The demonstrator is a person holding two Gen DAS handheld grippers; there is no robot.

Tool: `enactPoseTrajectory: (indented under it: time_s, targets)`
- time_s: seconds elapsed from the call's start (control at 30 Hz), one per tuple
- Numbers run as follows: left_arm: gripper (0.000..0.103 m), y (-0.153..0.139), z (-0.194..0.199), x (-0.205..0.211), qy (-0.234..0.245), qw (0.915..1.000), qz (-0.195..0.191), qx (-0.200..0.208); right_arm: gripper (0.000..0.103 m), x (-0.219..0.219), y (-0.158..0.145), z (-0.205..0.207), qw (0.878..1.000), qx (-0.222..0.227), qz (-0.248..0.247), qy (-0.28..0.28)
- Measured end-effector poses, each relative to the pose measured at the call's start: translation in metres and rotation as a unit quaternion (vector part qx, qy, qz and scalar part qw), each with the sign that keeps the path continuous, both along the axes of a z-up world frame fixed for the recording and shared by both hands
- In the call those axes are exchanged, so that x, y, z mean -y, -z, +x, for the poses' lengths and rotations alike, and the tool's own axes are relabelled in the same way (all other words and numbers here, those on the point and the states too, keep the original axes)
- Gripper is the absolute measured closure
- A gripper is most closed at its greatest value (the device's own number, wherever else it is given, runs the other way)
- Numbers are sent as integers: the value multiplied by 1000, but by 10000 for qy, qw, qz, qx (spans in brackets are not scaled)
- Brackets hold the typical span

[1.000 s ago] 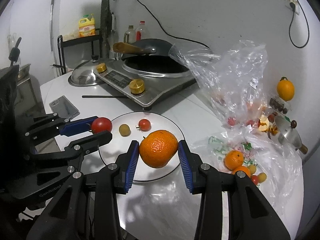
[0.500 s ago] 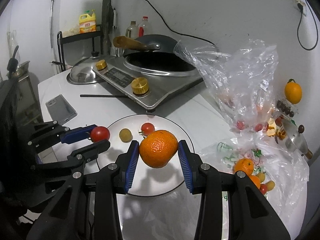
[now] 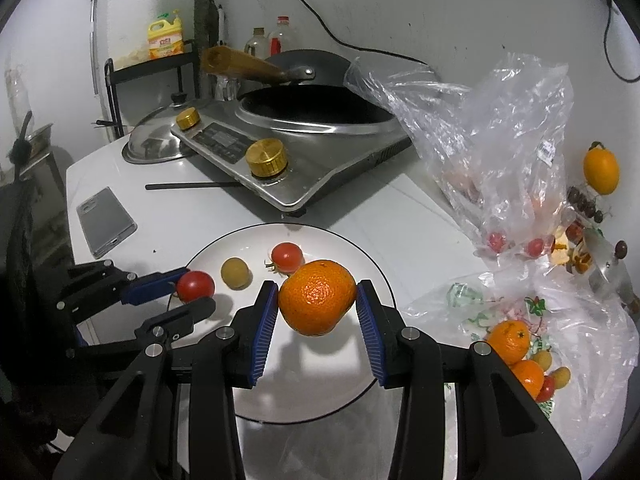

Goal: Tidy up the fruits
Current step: 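Carry the mandarin in the right gripper and tomato in the left over the plate, then lower the mandarin and open the right gripper while the left releases the tomato onto the plate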

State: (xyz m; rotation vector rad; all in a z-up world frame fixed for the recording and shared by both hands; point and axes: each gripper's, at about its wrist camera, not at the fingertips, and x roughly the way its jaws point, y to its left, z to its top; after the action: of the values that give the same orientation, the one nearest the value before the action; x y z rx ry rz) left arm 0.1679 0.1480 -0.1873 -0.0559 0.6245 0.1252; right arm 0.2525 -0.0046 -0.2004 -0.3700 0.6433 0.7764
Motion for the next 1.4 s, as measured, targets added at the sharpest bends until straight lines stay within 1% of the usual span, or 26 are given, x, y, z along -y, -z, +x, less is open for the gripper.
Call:
enactPoseTrajectory:
  time_s: [0.2,0.37,0.77,1.0,1.1,1.4]
  targets:
    - [76,2,3,-5,-59,10000,-61,-34,60,-7,8,16,9999,-121,41,-1]
    - [75,4,8,-3,3,9999,-106,-64,60,-18,16,26,9998,-173,44,-44]
    - [75,6,11,-8,31,9998,-205,-40,60,-37,36,52,9993,-368,10,96]
    - [74,5,12,-11,13,9996,-269,-12,60,-42,42,55,9991,-411,-68,108]
    - [71,4,11,-12,-15,9996,-273,10,60,-44,43,54,9990,-417,-129,114]
    - [69,-2,5,-9,-41,9996,-254,87,60,-42,33,46,9994,-295,-86,149]
